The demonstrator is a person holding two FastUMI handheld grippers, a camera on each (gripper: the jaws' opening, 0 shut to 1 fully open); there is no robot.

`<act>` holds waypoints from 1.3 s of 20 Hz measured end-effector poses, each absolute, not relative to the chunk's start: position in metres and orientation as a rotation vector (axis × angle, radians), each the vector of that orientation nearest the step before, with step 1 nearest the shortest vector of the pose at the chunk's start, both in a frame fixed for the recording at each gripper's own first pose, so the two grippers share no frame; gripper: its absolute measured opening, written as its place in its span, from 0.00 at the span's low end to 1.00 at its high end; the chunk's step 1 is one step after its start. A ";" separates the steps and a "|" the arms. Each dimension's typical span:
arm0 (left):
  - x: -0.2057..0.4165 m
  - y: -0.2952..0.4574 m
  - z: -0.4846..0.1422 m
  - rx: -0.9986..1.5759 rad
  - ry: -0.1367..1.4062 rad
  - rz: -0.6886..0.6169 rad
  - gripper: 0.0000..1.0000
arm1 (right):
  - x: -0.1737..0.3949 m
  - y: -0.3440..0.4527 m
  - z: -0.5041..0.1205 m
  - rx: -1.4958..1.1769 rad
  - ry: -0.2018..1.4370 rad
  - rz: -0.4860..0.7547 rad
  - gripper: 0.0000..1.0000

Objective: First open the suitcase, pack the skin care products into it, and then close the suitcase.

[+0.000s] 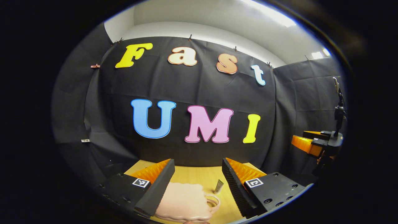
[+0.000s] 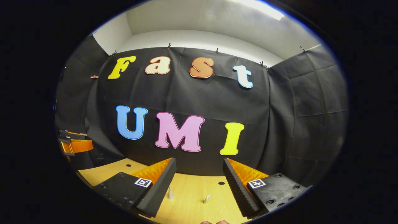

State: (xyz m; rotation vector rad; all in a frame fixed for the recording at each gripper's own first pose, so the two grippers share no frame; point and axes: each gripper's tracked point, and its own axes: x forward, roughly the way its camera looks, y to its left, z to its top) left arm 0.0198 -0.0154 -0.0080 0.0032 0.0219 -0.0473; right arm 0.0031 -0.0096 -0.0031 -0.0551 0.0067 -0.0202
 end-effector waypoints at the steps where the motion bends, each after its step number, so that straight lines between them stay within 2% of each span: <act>1: 0.020 -0.018 -0.008 0.008 0.019 -0.054 0.96 | 0.003 -0.011 -0.005 -0.059 0.011 -0.025 0.96; 6: 0.024 -0.032 -0.019 -0.010 0.054 -0.100 0.95 | 0.002 -0.017 -0.009 -0.057 0.017 -0.049 0.94; 9: 0.028 -0.041 -0.038 -0.028 0.107 -0.137 0.96 | 0.005 -0.014 -0.009 -0.051 0.016 -0.047 0.96; 11: 0.033 -0.046 -0.055 -0.029 0.154 -0.154 0.96 | 0.008 -0.010 -0.012 -0.041 0.015 -0.034 0.98; 12: 0.037 -0.050 -0.063 -0.030 0.177 -0.163 0.96 | 0.009 -0.008 -0.012 -0.038 0.012 -0.028 0.94; 14: 0.044 -0.064 -0.086 -0.032 0.245 -0.192 0.96 | 0.011 -0.009 -0.018 -0.040 0.006 -0.020 0.98; 18: 0.071 -0.102 -0.142 -0.066 0.392 -0.245 0.96 | 0.023 -0.018 -0.035 -0.006 0.027 0.007 0.96; 22: 0.114 -0.122 -0.225 -0.024 0.571 -0.174 0.96 | 0.049 -0.047 -0.061 -0.001 0.047 0.027 0.98; 23: 0.121 -0.123 -0.246 -0.013 0.618 -0.143 0.96 | 0.057 -0.057 -0.068 0.003 0.051 0.026 0.96; 26: 0.137 -0.141 -0.296 -0.068 0.761 -0.095 0.97 | 0.073 -0.086 -0.090 0.046 0.093 0.030 0.96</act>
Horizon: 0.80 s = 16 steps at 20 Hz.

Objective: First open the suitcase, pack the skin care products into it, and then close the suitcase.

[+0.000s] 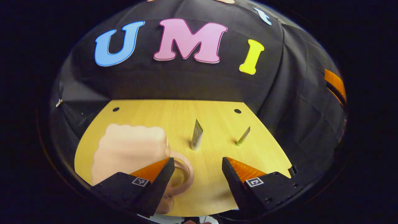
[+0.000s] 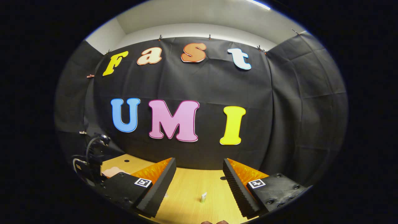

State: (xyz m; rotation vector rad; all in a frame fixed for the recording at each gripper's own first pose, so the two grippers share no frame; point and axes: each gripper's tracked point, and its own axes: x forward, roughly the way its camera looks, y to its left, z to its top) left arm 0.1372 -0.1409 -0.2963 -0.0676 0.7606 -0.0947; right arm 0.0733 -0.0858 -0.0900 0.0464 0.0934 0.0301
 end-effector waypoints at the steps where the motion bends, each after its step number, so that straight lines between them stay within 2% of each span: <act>1: 0.144 -0.142 -0.317 -0.071 0.814 -0.074 0.96 | 0.078 -0.096 -0.097 0.055 0.102 0.032 0.96; 5: 0.154 -0.137 -0.380 -0.112 1.003 0.044 0.97 | 0.100 -0.136 -0.137 0.101 0.179 0.033 0.94; 6: 0.153 -0.133 -0.392 -0.126 1.050 0.075 0.97 | 0.105 -0.146 -0.143 0.114 0.189 0.030 0.96; 11: 0.165 -0.126 -0.423 -0.098 1.127 0.125 0.91 | 0.121 -0.177 -0.174 0.200 0.264 0.025 0.96; 12: 0.165 -0.123 -0.427 -0.074 1.139 0.135 0.83 | 0.121 -0.181 -0.175 0.206 0.263 0.023 0.97; 13: 0.167 -0.116 -0.431 -0.036 1.136 0.156 0.79 | 0.124 -0.185 -0.177 0.205 0.261 0.020 0.97; 16: 0.168 -0.111 -0.429 0.014 1.156 0.174 0.22 | 0.128 -0.186 -0.184 0.205 0.275 0.029 0.97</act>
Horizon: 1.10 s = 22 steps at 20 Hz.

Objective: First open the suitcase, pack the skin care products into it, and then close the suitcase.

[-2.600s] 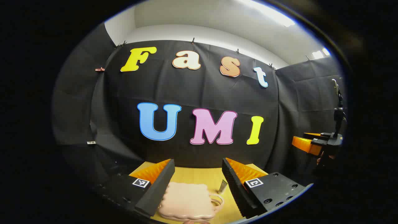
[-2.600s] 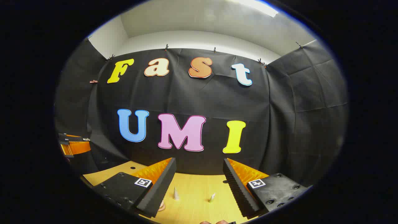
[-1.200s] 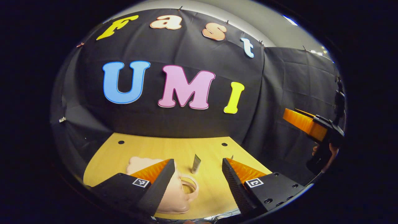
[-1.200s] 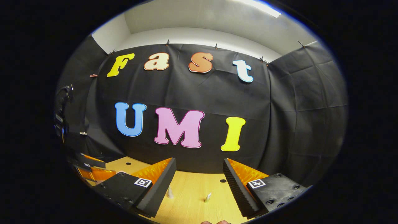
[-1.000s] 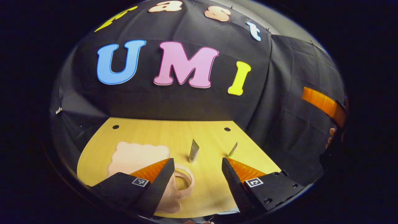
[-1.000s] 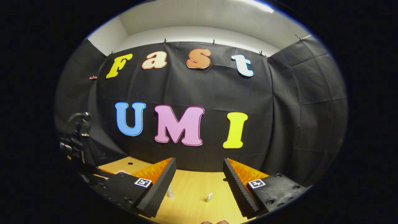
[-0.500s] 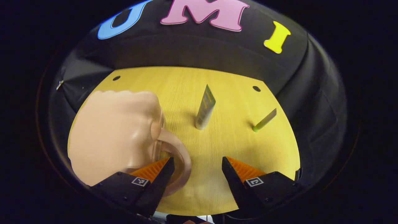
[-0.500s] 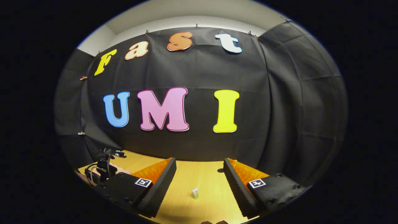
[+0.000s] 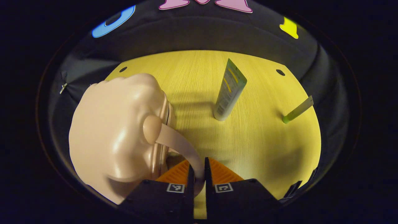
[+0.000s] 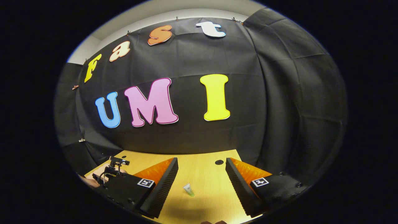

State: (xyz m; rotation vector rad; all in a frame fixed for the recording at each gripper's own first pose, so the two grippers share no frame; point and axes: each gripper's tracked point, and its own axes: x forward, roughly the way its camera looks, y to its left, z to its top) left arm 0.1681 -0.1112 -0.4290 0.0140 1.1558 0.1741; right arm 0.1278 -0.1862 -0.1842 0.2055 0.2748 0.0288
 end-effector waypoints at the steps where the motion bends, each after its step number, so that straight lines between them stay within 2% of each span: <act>1: 0.169 -0.112 -0.421 0.031 1.161 0.159 0.19 | 0.130 -0.185 -0.184 0.202 0.275 0.033 0.97; 4: 0.173 -0.107 -0.384 0.096 1.135 0.129 0.18 | 0.132 -0.176 -0.186 0.193 0.269 0.047 0.97; 9: 0.176 -0.060 -0.260 0.083 0.985 0.103 0.18 | 0.158 -0.130 -0.156 0.202 0.210 0.096 0.97; 11: 0.170 -0.015 -0.213 0.111 0.931 0.142 0.18 | 0.169 -0.103 -0.140 0.188 0.168 0.124 0.97; 14: 0.168 0.077 -0.157 0.183 0.808 0.280 0.18 | 0.179 -0.059 -0.125 0.194 0.144 0.162 0.97; 18: 0.150 0.198 -0.127 0.185 0.752 0.434 0.12 | 0.181 0.003 -0.112 0.193 0.134 0.223 0.97; 22: 0.153 0.303 -0.153 0.209 0.760 0.511 0.12 | 0.179 0.041 -0.108 0.150 0.141 0.243 0.97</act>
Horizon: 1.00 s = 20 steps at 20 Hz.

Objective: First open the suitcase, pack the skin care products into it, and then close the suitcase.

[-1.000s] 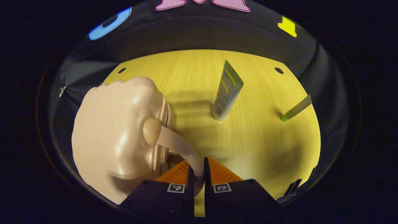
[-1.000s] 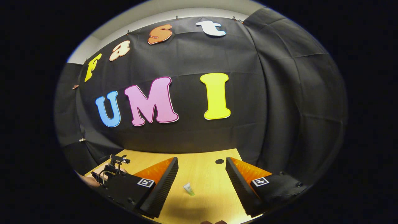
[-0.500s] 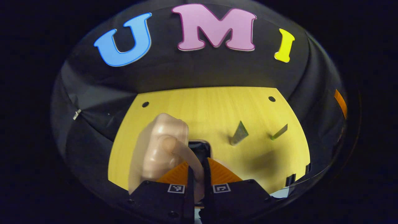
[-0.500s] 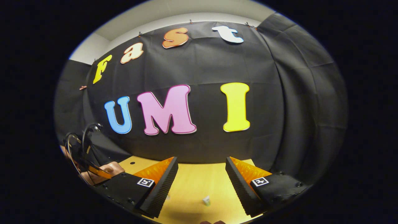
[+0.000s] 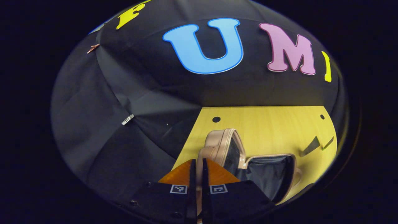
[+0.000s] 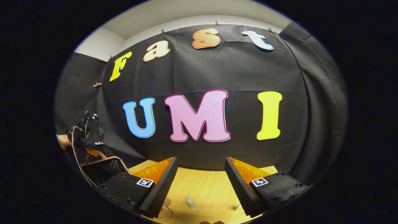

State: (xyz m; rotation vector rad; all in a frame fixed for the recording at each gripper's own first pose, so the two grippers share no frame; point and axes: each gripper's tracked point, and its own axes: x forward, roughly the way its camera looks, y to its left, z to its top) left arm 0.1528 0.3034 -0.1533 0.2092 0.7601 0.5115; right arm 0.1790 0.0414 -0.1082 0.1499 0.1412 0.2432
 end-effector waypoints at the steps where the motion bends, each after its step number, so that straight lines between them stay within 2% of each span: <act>1: 0.156 0.323 -0.164 0.210 0.757 0.522 0.12 | 0.178 0.047 -0.109 0.149 0.152 0.237 0.97; 6: 0.162 0.420 -0.252 0.240 0.881 0.581 0.11 | 0.173 0.061 -0.113 0.163 0.210 0.170 0.97; 9: 0.162 0.436 -0.309 0.212 0.949 0.522 0.12 | 0.167 0.067 -0.118 0.126 0.240 0.137 0.97; 13: 0.156 0.449 -0.352 0.104 1.023 0.533 0.15 | 0.164 0.076 -0.128 0.080 0.283 0.100 0.97; 14: 0.155 0.451 -0.357 0.092 1.035 0.532 0.25 | 0.165 0.081 -0.129 0.083 0.289 0.105 0.97; 15: 0.153 0.451 -0.361 0.085 1.049 0.533 0.26 | 0.167 0.086 -0.129 0.084 0.284 0.108 0.97; 19: 0.166 0.445 -0.352 0.089 0.972 0.450 0.43 | 0.173 0.095 -0.127 0.089 0.271 0.111 0.97; 20: 0.172 0.444 -0.346 0.101 0.934 0.437 0.73 | 0.174 0.096 -0.127 0.085 0.266 0.112 0.97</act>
